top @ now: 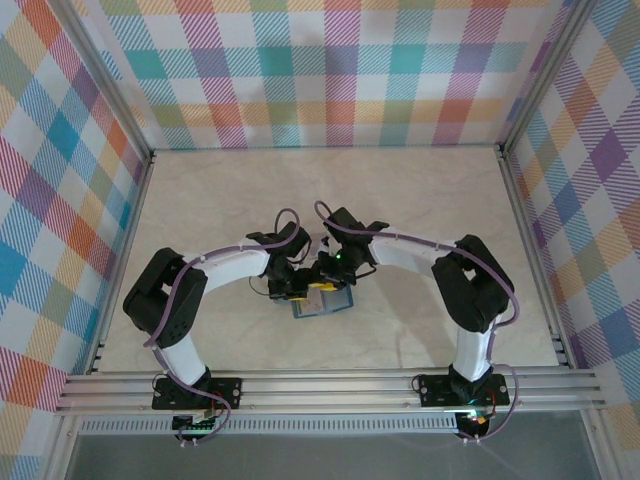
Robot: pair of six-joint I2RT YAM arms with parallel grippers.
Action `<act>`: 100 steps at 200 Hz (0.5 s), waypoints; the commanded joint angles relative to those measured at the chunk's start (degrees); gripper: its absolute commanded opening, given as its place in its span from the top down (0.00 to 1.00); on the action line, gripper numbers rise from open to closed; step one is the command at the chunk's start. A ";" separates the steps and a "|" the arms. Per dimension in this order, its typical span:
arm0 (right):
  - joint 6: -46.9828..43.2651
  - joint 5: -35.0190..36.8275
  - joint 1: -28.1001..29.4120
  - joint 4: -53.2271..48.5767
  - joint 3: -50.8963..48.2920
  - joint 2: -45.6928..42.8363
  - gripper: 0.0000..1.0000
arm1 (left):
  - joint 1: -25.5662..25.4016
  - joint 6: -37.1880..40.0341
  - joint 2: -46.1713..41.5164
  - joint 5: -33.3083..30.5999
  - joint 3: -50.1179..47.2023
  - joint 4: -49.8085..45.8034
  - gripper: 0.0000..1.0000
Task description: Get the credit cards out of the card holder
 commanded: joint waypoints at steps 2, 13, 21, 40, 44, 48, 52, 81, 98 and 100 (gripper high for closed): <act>1.15 -3.11 -0.14 2.80 -0.72 1.67 0.68 | -0.60 0.62 0.11 -1.57 -1.17 -1.42 1.00; 1.06 -3.74 -0.16 3.04 -0.56 2.36 0.68 | -0.61 0.49 0.02 -1.55 -1.22 -1.34 1.00; 1.04 -3.85 -0.05 3.30 -0.54 2.75 0.67 | -0.60 0.49 0.03 -1.48 -1.25 -1.33 1.00; 1.10 -4.40 -0.14 3.87 -0.71 3.45 0.67 | -0.54 0.47 -0.19 -1.53 -1.24 -1.42 1.00; 1.03 -4.40 -0.14 3.90 -0.71 3.56 0.67 | -0.60 0.44 -0.25 -1.64 -1.25 -1.42 1.00; 1.08 -4.32 -0.14 3.87 -0.77 3.64 0.67 | -0.60 0.46 -0.31 -1.57 -1.26 -1.42 1.00; 0.98 -4.25 -0.14 3.75 -0.81 3.73 0.67 | -0.60 0.44 -0.33 -1.44 -1.34 -1.42 1.00; 0.67 -4.05 -0.14 3.75 -0.81 4.52 0.67 | -0.60 0.45 -0.59 -1.50 -1.35 -1.42 1.00; 0.40 -3.74 -0.14 3.51 -0.76 5.07 0.67 | -0.60 0.41 -0.67 -1.61 -1.35 -1.51 1.00; 0.40 -3.78 -0.14 3.50 -0.75 5.19 0.67 | -0.60 0.47 -0.67 -1.57 -1.35 -1.47 1.00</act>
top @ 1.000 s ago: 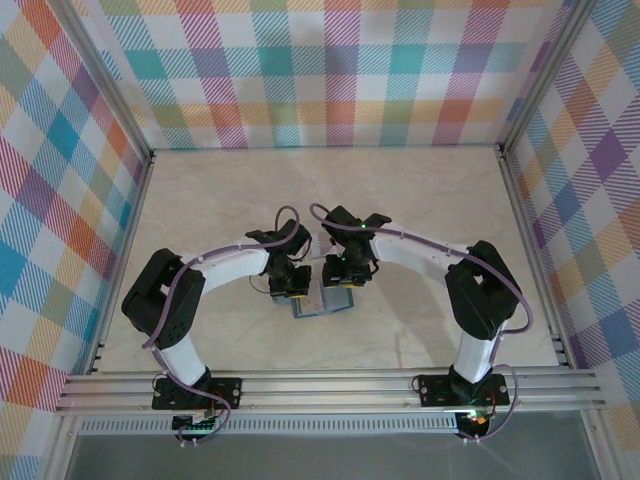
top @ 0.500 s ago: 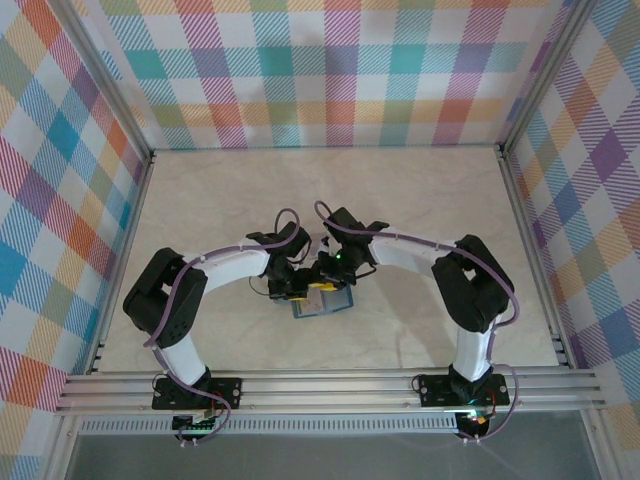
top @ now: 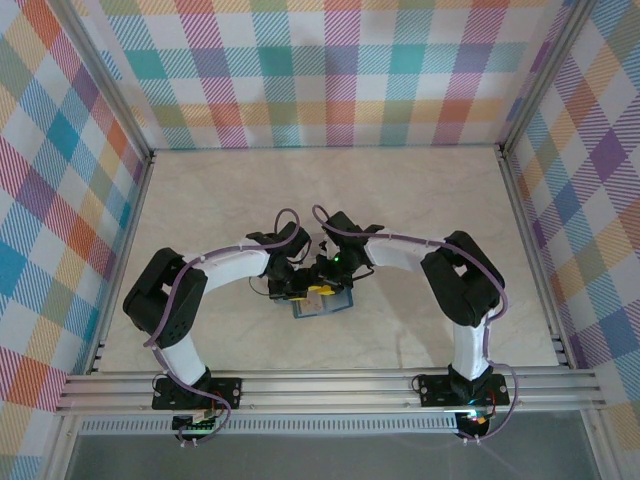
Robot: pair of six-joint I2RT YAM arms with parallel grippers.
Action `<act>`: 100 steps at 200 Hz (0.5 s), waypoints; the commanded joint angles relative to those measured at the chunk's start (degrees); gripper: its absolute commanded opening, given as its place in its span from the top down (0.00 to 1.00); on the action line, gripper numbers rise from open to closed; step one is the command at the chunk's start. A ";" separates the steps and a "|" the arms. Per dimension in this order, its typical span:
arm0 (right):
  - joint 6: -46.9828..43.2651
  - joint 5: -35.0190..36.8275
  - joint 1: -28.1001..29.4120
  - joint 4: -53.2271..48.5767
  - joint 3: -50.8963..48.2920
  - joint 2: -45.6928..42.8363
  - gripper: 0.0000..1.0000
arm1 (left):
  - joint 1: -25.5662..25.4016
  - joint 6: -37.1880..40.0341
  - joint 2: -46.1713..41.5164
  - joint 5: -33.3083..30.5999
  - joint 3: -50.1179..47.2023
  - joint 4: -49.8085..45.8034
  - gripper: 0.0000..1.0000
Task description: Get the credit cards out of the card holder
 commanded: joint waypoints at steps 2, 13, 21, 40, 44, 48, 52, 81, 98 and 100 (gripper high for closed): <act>-0.10 -0.66 -0.03 0.84 -0.36 2.19 0.67 | -0.60 0.44 -0.67 -1.52 -1.32 -1.41 1.00; -0.16 -0.59 -0.02 0.82 -0.35 2.67 0.67 | -0.60 0.36 -0.68 -1.44 -1.36 -1.40 1.00; -0.21 -0.34 -0.03 0.81 -0.43 2.86 0.67 | -0.60 0.35 -0.74 -1.41 -1.36 -1.39 1.00; -0.80 1.14 -0.03 -0.37 -0.44 2.97 0.67 | -0.60 0.49 -0.91 -1.59 -1.45 -1.55 1.00; -0.93 1.49 -0.03 -0.64 -0.37 2.97 0.67 | -0.60 0.43 -0.94 -1.61 -1.43 -1.57 1.00; -1.14 1.83 -0.03 -1.07 -0.28 2.97 0.67 | -0.60 0.49 -0.97 -1.59 -1.44 -1.58 1.00; -1.32 2.15 -0.03 -1.36 -0.26 2.95 0.67 | -0.56 0.49 -0.96 -1.57 -1.45 -1.60 1.00; -2.28 4.13 0.04 -3.09 -0.02 2.80 0.67 | -0.57 0.51 -1.11 -1.57 -1.35 -1.65 1.00; -3.47 6.42 0.00 -5.05 0.43 2.54 0.67 | -0.60 0.44 -1.03 -1.61 -1.10 -1.75 1.00; -3.64 6.64 0.02 -5.27 0.48 2.46 0.67 | -0.60 0.45 -1.03 -1.61 -1.14 -1.75 1.00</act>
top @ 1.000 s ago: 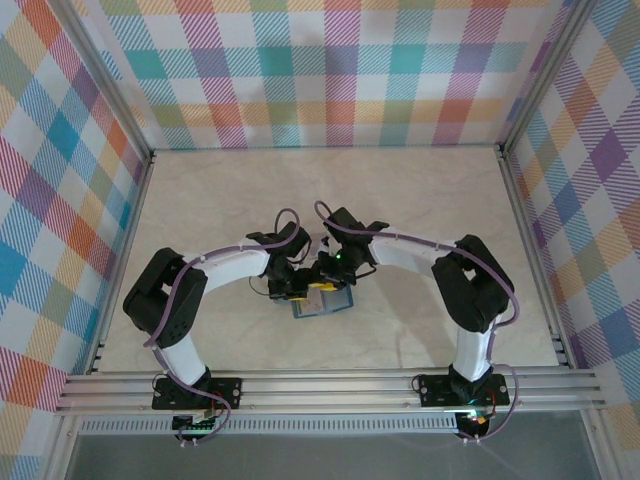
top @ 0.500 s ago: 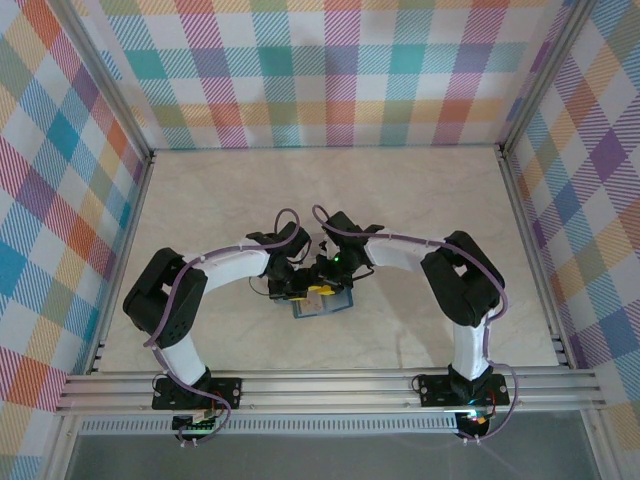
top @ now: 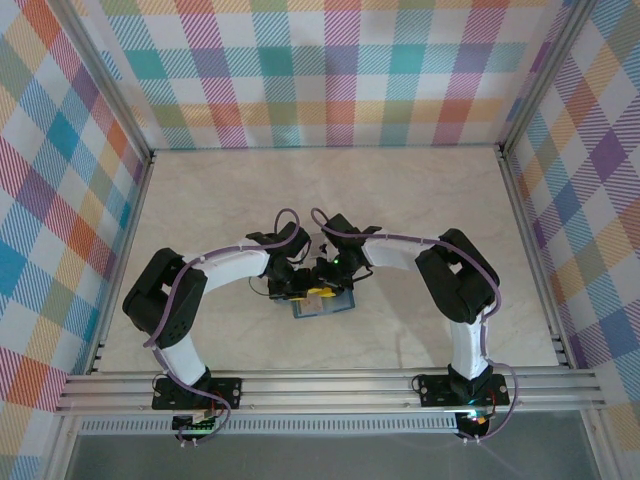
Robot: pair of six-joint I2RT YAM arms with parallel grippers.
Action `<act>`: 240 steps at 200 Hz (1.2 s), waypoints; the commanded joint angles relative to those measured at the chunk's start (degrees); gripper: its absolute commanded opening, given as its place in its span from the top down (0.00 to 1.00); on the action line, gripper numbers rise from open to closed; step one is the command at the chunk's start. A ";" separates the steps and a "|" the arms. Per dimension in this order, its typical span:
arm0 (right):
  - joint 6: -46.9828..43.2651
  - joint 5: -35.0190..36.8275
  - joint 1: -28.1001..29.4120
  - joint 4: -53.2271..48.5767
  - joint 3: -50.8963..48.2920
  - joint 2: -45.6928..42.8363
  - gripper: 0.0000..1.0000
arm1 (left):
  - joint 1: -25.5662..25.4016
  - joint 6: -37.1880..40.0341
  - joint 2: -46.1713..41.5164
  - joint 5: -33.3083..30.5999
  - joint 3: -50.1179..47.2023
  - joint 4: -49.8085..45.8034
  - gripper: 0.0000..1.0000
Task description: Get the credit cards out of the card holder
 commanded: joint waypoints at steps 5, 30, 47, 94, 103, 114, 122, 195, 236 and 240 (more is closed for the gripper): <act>-2.82 6.18 0.33 -5.67 0.56 0.47 0.67 | -0.60 0.43 -0.92 -1.48 -1.08 -1.82 1.00; -4.63 9.58 0.35 -8.63 1.17 -0.03 0.66 | -0.58 0.55 -0.77 -1.44 -0.90 -1.94 1.00; -5.62 11.29 0.35 -10.82 1.95 -0.25 0.66 | -0.57 0.68 -0.72 -1.54 -0.91 -2.04 1.00; -6.46 11.88 0.32 -11.89 2.77 -2.00 0.65 | -0.60 0.67 -0.72 -1.52 -0.97 -2.04 1.00; -6.47 11.07 0.35 -11.28 2.82 -2.39 0.65 | -0.60 0.67 -0.75 -1.48 -0.84 -2.12 1.00; -6.20 9.34 0.35 -9.94 2.48 -2.98 0.63 | -0.60 0.68 -0.78 -1.52 -0.63 -2.40 1.00; -5.81 8.39 0.35 -8.99 2.25 -3.58 0.62 | -0.60 0.72 -0.87 -1.60 -0.36 -2.54 1.00; -6.78 10.04 0.26 -10.24 1.72 -4.82 0.60 | -0.58 0.69 -3.09 -1.10 1.55 -3.95 1.00; -7.23 9.04 0.20 -8.39 0.78 -3.37 0.61 | -0.69 -0.21 -4.12 1.07 1.60 -2.89 1.00; -7.17 8.93 0.25 -8.13 0.69 -3.25 0.61 | -0.69 -0.33 -4.16 1.31 1.57 -2.75 1.00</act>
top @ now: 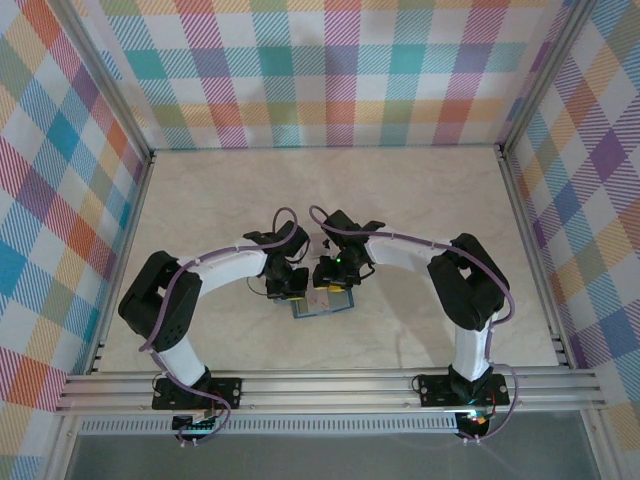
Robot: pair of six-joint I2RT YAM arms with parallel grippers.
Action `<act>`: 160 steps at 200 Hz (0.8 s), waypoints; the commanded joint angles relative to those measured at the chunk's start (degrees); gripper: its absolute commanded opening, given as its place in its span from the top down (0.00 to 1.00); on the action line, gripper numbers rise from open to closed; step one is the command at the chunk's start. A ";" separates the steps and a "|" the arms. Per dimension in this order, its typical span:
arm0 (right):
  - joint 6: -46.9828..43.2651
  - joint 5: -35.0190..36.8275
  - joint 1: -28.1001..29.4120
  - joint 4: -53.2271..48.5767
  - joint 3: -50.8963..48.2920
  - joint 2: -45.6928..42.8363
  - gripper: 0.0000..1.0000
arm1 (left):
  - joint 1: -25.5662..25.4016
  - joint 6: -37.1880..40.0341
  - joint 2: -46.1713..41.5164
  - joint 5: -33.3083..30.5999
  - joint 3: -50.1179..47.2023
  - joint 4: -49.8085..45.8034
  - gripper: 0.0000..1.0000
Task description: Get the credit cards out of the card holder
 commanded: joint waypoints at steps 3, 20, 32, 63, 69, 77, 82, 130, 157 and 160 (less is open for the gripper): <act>-1.35 -0.60 -0.27 0.25 -1.26 0.93 0.62 | -0.67 -0.41 -2.31 1.96 1.36 -0.78 1.00; -1.40 -1.22 -0.31 1.60 -2.02 1.15 0.62 | -0.67 -0.58 -2.08 3.63 1.31 0.32 1.00; -1.40 -1.47 -0.31 2.11 -2.32 1.33 0.62 | -0.77 -0.57 -1.32 4.83 1.37 1.10 1.00; -1.23 -2.31 -0.49 3.75 -3.50 1.37 0.63 | -1.02 -0.93 0.27 6.09 0.62 3.08 1.00; -1.13 -2.47 -0.62 4.06 -3.77 1.38 0.63 | -1.02 -0.93 0.61 6.37 0.49 3.49 1.00; -1.04 -2.63 -0.68 4.37 -3.97 1.37 0.64 | -1.02 -0.81 1.26 6.66 0.32 3.73 1.00; -1.08 -2.63 -0.76 4.50 -4.16 1.37 0.64 | -1.02 -0.65 1.88 6.71 0.47 3.57 1.00; -0.82 -3.75 -1.17 5.72 -4.97 1.67 0.65 | -1.13 0.32 4.12 2.83 -0.03 0.81 1.00; -0.10 -5.57 -1.58 7.88 -6.04 1.50 0.65 | -1.20 0.90 4.60 1.73 -0.24 0.02 1.00; -0.01 -5.77 -1.67 8.18 -6.23 1.46 0.66 | -1.20 0.92 4.62 1.72 -0.30 -0.04 1.00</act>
